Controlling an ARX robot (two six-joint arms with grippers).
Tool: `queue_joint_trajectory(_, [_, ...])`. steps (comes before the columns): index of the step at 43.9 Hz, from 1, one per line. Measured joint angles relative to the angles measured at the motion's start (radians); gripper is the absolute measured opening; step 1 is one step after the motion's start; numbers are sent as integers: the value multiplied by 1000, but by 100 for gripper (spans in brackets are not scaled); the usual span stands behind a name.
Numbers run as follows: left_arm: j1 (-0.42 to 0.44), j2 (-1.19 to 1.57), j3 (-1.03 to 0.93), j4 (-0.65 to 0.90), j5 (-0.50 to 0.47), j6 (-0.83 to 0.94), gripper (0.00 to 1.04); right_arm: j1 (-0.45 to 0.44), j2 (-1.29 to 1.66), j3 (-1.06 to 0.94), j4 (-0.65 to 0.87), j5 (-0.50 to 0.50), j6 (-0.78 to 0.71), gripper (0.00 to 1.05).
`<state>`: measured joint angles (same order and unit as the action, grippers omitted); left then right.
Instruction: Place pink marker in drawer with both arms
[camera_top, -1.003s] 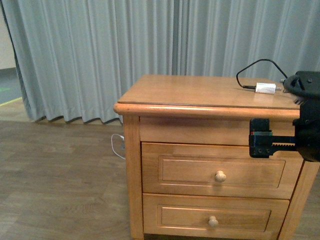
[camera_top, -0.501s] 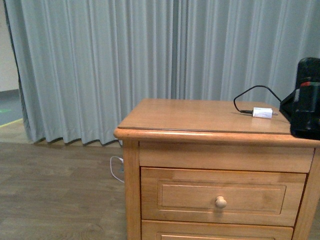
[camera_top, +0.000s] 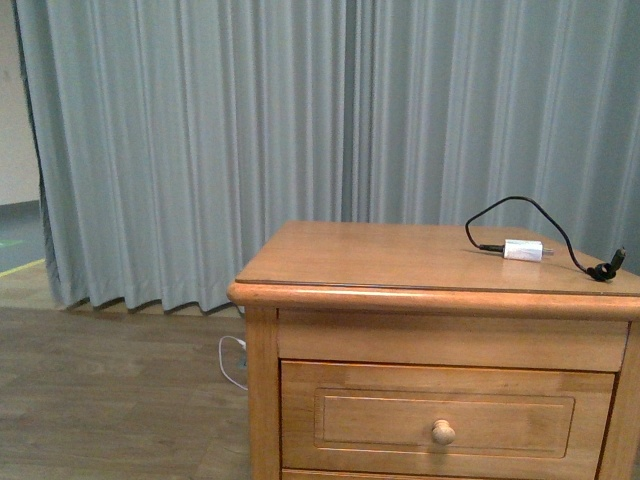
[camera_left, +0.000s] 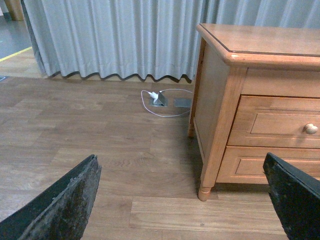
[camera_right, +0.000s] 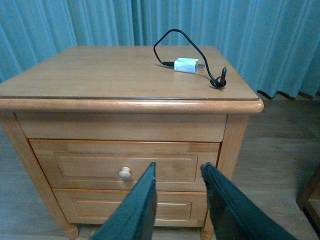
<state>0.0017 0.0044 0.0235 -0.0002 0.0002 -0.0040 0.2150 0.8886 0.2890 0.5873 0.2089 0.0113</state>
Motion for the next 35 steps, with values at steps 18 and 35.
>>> queue_joint_trajectory(18, [0, 0, 0, 0, 0, 0, 99, -119, -236, -180, -53, -116, -8, 1])
queue_joint_trajectory(35, [0, 0, 0, 0, 0, 0, 99, -213, -439, -248, -185, -204, -8, 1])
